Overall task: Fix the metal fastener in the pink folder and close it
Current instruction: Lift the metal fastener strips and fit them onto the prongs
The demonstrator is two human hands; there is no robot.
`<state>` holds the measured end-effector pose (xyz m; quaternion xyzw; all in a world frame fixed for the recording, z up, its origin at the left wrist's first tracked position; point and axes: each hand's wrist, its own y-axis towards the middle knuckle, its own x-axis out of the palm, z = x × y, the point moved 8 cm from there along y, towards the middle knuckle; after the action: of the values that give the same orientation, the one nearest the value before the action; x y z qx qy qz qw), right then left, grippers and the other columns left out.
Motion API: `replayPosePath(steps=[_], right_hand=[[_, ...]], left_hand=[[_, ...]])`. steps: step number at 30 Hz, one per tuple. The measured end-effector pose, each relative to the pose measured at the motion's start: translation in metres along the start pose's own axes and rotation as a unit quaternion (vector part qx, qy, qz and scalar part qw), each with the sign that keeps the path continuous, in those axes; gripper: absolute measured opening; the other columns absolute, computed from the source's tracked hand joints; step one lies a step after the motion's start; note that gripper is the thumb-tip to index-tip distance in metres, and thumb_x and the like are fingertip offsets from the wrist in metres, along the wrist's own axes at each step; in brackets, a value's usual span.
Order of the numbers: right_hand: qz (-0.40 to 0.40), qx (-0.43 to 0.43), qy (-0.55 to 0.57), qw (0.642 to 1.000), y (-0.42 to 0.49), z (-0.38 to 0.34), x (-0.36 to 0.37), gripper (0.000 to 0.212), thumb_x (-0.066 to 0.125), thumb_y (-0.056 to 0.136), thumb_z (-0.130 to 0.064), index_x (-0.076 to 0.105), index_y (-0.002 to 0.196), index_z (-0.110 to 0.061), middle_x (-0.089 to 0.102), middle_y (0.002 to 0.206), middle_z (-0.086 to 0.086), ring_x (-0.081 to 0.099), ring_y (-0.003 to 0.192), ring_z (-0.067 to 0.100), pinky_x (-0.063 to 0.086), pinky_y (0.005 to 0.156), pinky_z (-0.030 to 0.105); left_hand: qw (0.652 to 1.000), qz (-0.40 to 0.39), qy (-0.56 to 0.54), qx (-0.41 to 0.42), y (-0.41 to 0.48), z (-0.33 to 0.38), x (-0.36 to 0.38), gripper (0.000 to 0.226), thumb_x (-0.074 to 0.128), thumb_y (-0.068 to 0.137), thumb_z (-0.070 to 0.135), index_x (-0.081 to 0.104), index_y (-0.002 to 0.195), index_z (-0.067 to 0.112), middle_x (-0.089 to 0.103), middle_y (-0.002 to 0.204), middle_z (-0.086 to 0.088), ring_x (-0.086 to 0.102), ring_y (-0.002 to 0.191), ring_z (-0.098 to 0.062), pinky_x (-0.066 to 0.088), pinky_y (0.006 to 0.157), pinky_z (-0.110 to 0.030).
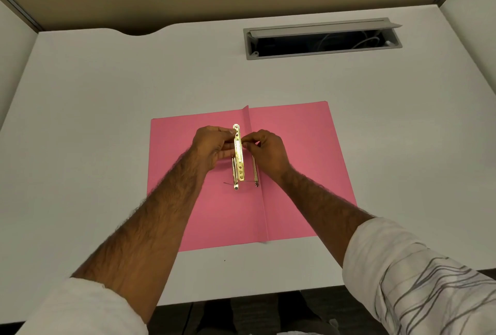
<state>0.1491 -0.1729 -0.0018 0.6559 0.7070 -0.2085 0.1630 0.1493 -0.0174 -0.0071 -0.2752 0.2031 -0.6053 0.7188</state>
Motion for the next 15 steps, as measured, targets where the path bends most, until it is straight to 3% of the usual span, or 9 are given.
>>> replayPosePath(steps=[6,15], right_hand=[[0.01,0.023,0.052,0.998,0.002,0.007,0.0,0.017,0.067,0.088,-0.007,0.079,0.097,-0.016,0.069,0.083,-0.011,0.062,0.079,0.002,0.048,0.076,0.019],[0.011,0.036,0.06,0.998,0.006,0.012,0.0,0.017,0.067,0.089,-0.01,0.078,0.1,-0.016,0.072,0.09,-0.008,0.065,0.086,0.007,0.051,0.082,0.024]], left_hand=[[0.999,-0.02,-0.018,-0.028,0.004,-0.007,0.0,0.006,0.066,0.092,0.002,0.069,0.096,-0.002,0.073,0.081,-0.015,0.074,0.062,-0.021,0.062,0.056,-0.033],[0.999,-0.019,-0.028,-0.037,0.008,-0.013,-0.003,0.012,0.066,0.092,0.002,0.069,0.103,-0.001,0.075,0.082,-0.015,0.075,0.064,-0.021,0.062,0.058,-0.033]])
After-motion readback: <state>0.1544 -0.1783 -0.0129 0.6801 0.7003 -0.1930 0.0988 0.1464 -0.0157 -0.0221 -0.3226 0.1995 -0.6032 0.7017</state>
